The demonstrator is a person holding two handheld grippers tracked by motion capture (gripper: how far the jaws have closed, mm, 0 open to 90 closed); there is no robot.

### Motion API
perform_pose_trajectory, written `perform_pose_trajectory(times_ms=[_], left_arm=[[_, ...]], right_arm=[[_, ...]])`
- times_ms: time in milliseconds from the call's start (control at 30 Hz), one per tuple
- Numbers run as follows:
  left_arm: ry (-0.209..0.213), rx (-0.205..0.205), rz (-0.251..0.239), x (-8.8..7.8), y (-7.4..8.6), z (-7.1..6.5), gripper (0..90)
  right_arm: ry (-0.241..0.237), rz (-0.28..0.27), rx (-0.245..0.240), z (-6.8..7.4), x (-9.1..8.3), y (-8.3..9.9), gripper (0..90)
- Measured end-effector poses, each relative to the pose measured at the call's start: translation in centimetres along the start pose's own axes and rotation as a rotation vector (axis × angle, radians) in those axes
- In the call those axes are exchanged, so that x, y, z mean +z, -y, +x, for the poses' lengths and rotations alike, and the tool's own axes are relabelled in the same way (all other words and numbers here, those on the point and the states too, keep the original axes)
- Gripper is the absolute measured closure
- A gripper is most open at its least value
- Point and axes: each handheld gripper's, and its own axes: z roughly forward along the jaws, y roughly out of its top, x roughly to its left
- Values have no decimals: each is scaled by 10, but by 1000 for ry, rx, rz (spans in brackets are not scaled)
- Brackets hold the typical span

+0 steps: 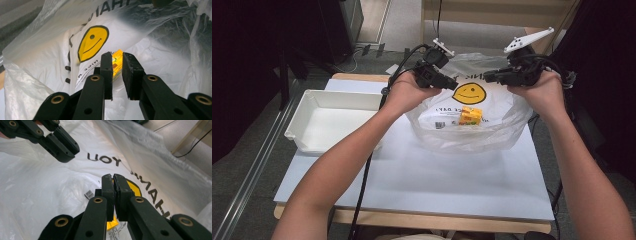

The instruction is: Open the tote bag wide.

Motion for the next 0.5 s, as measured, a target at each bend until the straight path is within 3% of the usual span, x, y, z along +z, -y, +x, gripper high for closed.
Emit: perform_pose_trajectory(times_ms=[200, 367, 500], left_arm=[[-18, -17, 20, 12, 7, 4, 786], [-47, -17, 41, 24, 14, 8, 771], [-37, -51, 46, 33, 18, 16, 764]], right_arm=[[21, -3, 1, -4, 7, 17, 865], [41, -7, 33, -6, 15, 34, 860], [46, -3, 44, -8, 20, 41, 855]])
